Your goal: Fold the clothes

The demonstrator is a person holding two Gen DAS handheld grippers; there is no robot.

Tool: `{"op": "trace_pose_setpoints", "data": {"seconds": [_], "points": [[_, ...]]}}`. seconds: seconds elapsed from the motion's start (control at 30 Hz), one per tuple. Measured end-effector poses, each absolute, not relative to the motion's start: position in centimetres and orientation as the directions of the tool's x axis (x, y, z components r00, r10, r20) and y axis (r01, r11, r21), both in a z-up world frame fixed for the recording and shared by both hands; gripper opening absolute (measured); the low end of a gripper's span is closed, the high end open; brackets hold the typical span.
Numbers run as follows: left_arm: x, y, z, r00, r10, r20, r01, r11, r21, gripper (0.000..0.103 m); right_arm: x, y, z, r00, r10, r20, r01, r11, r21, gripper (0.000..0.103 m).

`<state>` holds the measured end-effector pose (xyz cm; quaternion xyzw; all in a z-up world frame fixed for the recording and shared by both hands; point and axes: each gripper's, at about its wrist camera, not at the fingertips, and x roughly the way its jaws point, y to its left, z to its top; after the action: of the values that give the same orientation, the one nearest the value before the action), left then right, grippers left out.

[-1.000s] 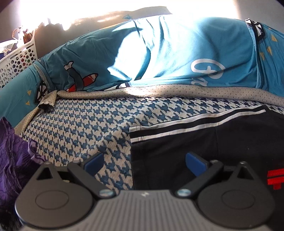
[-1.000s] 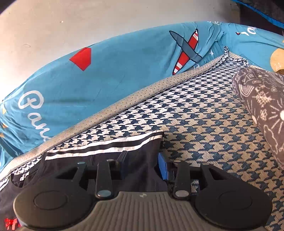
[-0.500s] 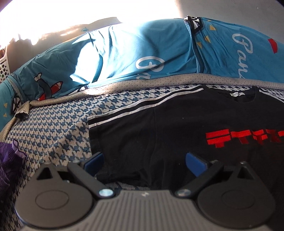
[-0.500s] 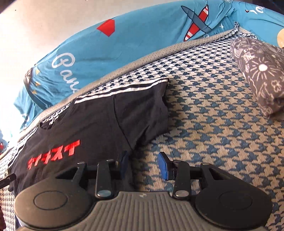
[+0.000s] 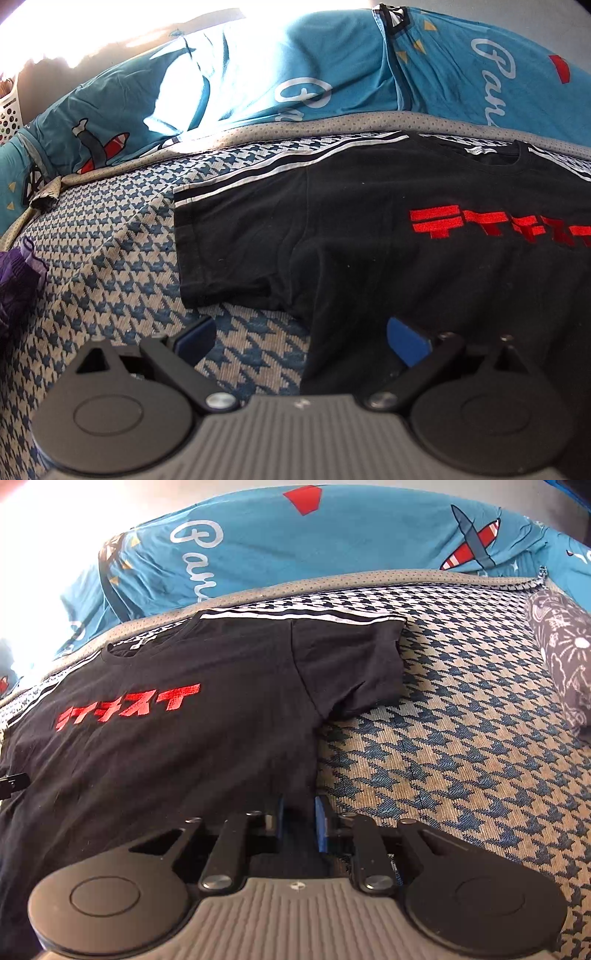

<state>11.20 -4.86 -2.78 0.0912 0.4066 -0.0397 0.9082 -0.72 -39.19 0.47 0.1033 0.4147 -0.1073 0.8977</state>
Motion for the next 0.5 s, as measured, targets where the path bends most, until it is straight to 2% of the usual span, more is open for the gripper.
{"op": "trace_pose_setpoints", "data": {"seconds": [0.03, 0.2, 0.5], "points": [[11.2, -4.7, -2.8, 0.67, 0.014, -0.743, 0.138, 0.98, 0.142, 0.1, -0.7, -39.0, 0.4, 0.634, -0.118, -0.765, 0.277, 0.957, 0.082, 0.004], [11.0, -3.6, -2.9, 0.669, 0.058, -0.741, 0.099, 0.981, 0.166, 0.103, -1.1, -38.8, 0.5, 0.623, -0.189, -0.759, 0.31, 0.95, 0.019, 0.002], [9.4, -1.9, -2.7, 0.655, 0.052, -0.753, 0.061, 0.991, 0.122, 0.103, -2.3, -40.9, 0.8, 0.635, -0.153, -0.757, 0.428, 0.886, 0.179, 0.0]]}}
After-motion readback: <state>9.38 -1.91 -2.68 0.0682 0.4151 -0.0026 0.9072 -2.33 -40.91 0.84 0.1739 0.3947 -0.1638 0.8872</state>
